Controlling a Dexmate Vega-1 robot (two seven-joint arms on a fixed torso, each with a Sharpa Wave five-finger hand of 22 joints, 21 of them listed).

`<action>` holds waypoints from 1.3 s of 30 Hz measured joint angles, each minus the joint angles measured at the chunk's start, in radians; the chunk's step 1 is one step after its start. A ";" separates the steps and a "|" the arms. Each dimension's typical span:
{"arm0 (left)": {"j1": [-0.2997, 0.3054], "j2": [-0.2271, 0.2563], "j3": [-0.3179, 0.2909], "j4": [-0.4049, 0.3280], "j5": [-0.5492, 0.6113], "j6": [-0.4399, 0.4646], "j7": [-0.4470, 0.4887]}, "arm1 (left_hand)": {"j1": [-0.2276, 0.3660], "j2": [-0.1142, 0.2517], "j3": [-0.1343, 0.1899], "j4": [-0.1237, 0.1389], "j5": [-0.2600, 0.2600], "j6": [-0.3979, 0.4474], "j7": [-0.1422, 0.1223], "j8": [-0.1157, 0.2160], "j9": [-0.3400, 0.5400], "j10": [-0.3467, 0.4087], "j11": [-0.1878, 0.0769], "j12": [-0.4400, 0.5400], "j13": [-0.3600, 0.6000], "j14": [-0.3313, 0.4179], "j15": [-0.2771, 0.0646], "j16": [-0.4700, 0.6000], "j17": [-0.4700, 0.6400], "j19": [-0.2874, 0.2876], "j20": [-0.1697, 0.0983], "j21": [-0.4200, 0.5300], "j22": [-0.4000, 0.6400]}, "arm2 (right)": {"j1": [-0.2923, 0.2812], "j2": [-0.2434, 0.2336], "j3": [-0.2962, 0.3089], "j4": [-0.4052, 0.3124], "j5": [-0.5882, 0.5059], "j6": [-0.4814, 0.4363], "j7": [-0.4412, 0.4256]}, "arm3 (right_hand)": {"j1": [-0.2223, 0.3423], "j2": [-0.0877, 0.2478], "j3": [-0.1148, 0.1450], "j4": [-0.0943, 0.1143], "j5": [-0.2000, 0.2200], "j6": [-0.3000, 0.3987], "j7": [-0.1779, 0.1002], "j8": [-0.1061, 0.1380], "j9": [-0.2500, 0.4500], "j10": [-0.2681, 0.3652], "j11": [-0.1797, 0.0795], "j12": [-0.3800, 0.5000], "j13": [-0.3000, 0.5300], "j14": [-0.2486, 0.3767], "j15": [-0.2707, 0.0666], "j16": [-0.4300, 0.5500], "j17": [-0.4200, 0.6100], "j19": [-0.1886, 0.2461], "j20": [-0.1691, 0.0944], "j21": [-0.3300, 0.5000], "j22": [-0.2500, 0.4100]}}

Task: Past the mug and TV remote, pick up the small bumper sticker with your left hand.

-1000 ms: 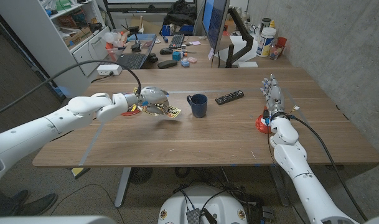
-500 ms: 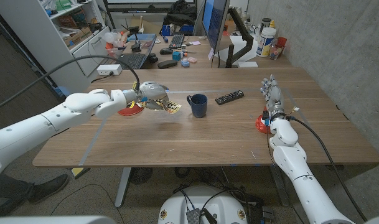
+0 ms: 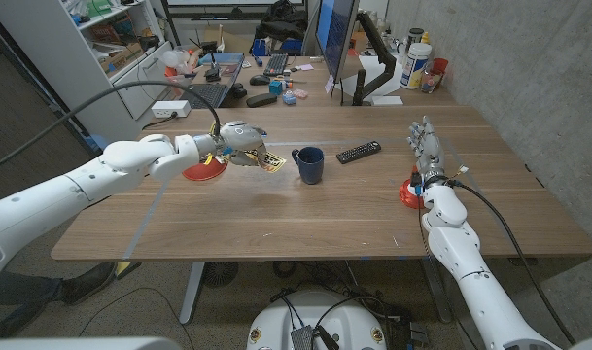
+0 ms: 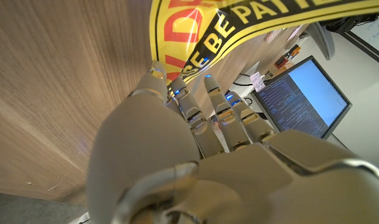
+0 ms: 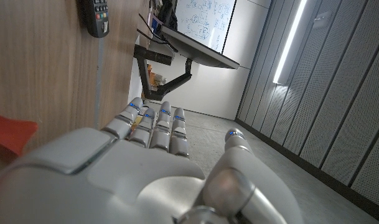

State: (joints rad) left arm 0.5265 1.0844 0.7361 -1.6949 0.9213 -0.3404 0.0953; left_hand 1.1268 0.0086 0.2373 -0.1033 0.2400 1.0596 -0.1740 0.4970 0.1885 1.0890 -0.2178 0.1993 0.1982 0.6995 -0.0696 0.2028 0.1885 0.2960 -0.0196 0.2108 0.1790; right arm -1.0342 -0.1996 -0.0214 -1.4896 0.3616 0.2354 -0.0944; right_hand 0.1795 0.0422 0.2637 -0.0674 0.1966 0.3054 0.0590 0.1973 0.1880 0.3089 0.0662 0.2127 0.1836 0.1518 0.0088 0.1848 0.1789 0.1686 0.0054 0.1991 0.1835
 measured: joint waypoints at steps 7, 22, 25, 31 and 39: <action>0.000 -0.002 -0.006 -0.017 0.002 0.017 -0.006 | 0.000 0.000 0.001 0.001 0.000 0.000 0.000 -0.002 0.000 0.000 0.000 0.000 0.000 0.000 0.000 0.000 0.000 0.000 0.000 -0.002 0.000 | 0.017 -0.002 0.004 0.025 0.005 0.007 0.014 | 0.000 0.000 -0.008 0.000 0.000 0.000 0.000 0.000 0.000 0.000 0.000 0.000 0.000 0.000 0.000 0.000 0.000 0.000 0.000 0.000 0.000; 0.015 0.004 -0.024 -0.052 0.002 0.047 -0.014 | -0.003 0.003 0.004 0.004 0.000 0.000 0.000 -0.007 0.000 0.000 0.000 0.000 0.000 0.000 0.000 0.000 0.000 0.006 0.006 -0.002 0.000 | 0.039 -0.001 0.011 0.054 0.009 0.018 0.036 | 0.000 0.000 -0.008 0.000 0.000 0.000 0.000 0.000 0.000 0.000 0.000 0.000 0.000 0.000 0.000 0.000 0.000 0.000 0.000 0.000 0.000; 0.016 0.004 -0.025 -0.054 0.003 0.048 -0.014 | -0.004 0.003 0.004 0.004 0.000 0.000 0.000 -0.007 0.000 0.000 0.000 0.000 0.000 0.000 0.000 0.000 0.000 0.006 0.006 -0.002 0.000 | 0.039 0.000 0.011 0.055 0.007 0.020 0.036 | 0.000 0.000 -0.008 0.000 0.000 0.000 0.000 0.000 0.000 0.000 0.000 0.000 0.000 0.000 0.000 0.000 0.000 0.000 0.000 0.000 0.000; 0.015 0.004 -0.027 -0.055 0.006 0.048 -0.012 | -0.004 0.003 0.004 0.004 -0.003 0.000 0.000 -0.008 0.000 0.000 0.000 0.000 -0.001 0.000 0.000 0.000 0.000 0.006 0.006 -0.002 0.000 | 0.037 0.002 0.012 0.054 0.001 0.022 0.034 | 0.000 0.000 -0.008 0.000 0.000 0.000 0.000 0.000 0.000 0.000 0.000 0.000 0.000 0.000 0.000 0.000 0.000 0.000 0.000 0.000 0.000; 0.014 0.004 -0.031 -0.059 0.011 0.048 -0.007 | -0.004 0.003 0.008 0.000 -0.008 0.000 0.000 -0.002 0.000 0.000 0.000 -0.004 -0.001 0.000 0.000 0.000 0.000 0.006 0.006 -0.002 0.000 | 0.031 0.001 0.015 0.042 -0.002 0.022 0.028 | 0.000 0.000 -0.008 0.000 0.000 0.000 0.000 0.000 0.000 0.000 0.000 0.000 0.000 0.000 0.000 0.000 0.000 0.000 0.000 0.000 0.000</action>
State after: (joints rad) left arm 0.5404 1.0888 0.7049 -1.7541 0.9327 -0.2928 0.0887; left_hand 1.1226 0.0118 0.2454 -0.1035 0.2321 1.0595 -0.1741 0.4946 0.1886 1.0889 -0.2177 0.1953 0.1976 0.6995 -0.0696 0.2028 0.1883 0.3016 -0.0140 0.2087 0.1790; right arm -1.0029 -0.1985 -0.0068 -1.4481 0.3593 0.2570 -0.0665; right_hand 0.1796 0.0423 0.2553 -0.0673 0.1966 0.3054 0.0590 0.1973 0.1880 0.3089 0.0662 0.2127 0.1836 0.1518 0.0088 0.1848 0.1789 0.1687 0.0054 0.1991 0.1835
